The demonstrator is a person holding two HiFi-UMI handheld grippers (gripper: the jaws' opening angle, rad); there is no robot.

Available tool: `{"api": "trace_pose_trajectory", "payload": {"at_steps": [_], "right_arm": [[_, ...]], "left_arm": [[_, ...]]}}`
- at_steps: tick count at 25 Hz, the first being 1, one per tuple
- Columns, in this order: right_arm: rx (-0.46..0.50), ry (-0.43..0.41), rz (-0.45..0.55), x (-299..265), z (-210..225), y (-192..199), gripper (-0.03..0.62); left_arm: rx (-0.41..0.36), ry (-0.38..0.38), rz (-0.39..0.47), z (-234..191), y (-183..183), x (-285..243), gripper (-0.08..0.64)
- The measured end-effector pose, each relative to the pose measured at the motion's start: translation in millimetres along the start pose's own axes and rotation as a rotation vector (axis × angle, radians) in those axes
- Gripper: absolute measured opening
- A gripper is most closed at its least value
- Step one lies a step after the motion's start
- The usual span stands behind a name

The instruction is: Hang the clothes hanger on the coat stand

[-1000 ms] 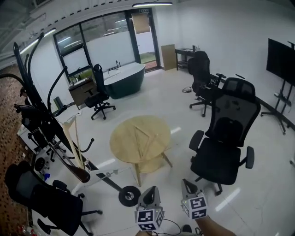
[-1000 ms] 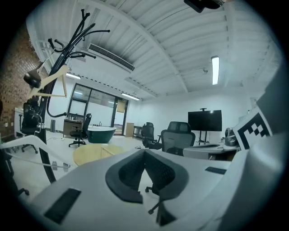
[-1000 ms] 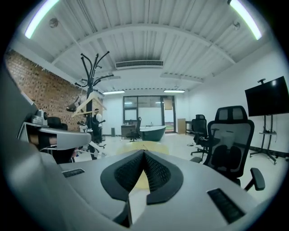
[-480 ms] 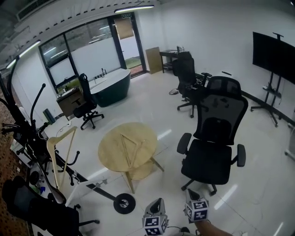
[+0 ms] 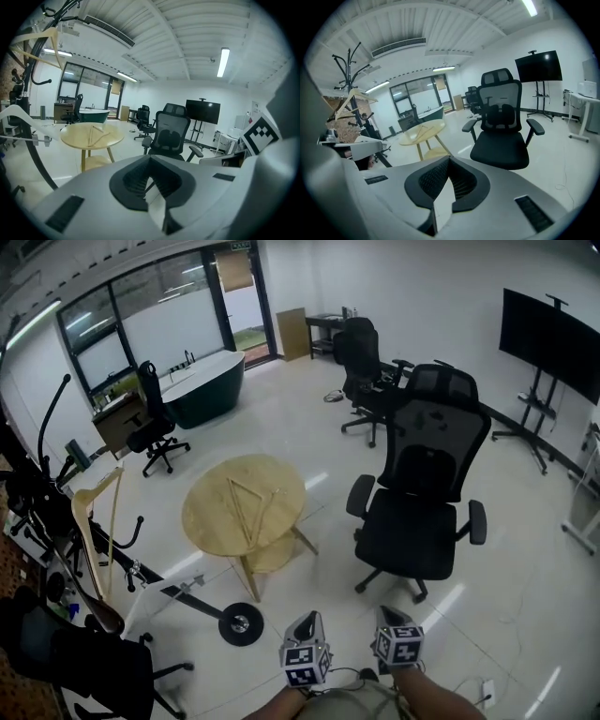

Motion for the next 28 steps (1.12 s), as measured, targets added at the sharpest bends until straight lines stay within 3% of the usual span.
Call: {"api": "trace_pose_trajectory", "payload": {"at_steps": [28], "right_arm": [[-0.038, -0.021, -0.094, -1.4, 17.4, 21.5, 0.009]], "left_arm": [[0.046, -0.045, -0.04, -8.3, 10.3, 2.8, 0.009]]}}
Point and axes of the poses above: the fingertips, and each gripper's own axes: x backward along the fingers, z to its right, y out of its underside, the point moved 3 cm from there along x, backward along the fingers, and after that the axes turned 10 degrees about x, right-handed, at the moved point
